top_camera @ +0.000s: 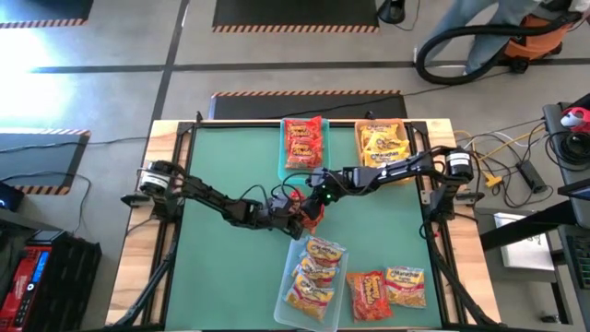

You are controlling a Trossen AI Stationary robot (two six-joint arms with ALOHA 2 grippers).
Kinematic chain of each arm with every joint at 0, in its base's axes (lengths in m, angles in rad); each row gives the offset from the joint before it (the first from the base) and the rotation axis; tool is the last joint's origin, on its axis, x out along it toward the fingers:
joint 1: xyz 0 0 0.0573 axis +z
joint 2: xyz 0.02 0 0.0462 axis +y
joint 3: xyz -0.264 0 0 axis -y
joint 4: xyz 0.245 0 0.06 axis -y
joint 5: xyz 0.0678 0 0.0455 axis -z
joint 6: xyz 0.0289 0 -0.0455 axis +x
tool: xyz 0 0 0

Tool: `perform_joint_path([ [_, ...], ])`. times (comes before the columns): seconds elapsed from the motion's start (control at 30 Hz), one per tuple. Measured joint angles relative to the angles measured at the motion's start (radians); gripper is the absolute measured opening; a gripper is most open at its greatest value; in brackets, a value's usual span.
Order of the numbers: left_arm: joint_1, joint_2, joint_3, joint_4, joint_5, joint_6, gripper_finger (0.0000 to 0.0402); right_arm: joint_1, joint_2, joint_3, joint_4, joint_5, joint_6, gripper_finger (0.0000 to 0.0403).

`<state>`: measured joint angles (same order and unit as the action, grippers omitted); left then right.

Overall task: Sort Maruchan noodles
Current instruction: Put the red noodle pack into the green bin

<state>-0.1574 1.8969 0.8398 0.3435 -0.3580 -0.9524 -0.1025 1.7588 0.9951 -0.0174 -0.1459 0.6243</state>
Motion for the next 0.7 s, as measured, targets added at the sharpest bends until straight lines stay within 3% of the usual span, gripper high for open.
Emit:
perform_joint_path([
  [0.2, 0.0, 0.0, 0.0, 0.006, -0.02, -0.031, 0.0036, 0.002, 0.002, 0.0, -0.007, -0.002, -0.008, 0.0199],
  [0.7, 0.003, -0.043, -0.003, 0.059, -0.048, -0.06, 0.0036, 0.004, -0.017, -0.002, -0.007, -0.021, -0.028, 0.0058],
])
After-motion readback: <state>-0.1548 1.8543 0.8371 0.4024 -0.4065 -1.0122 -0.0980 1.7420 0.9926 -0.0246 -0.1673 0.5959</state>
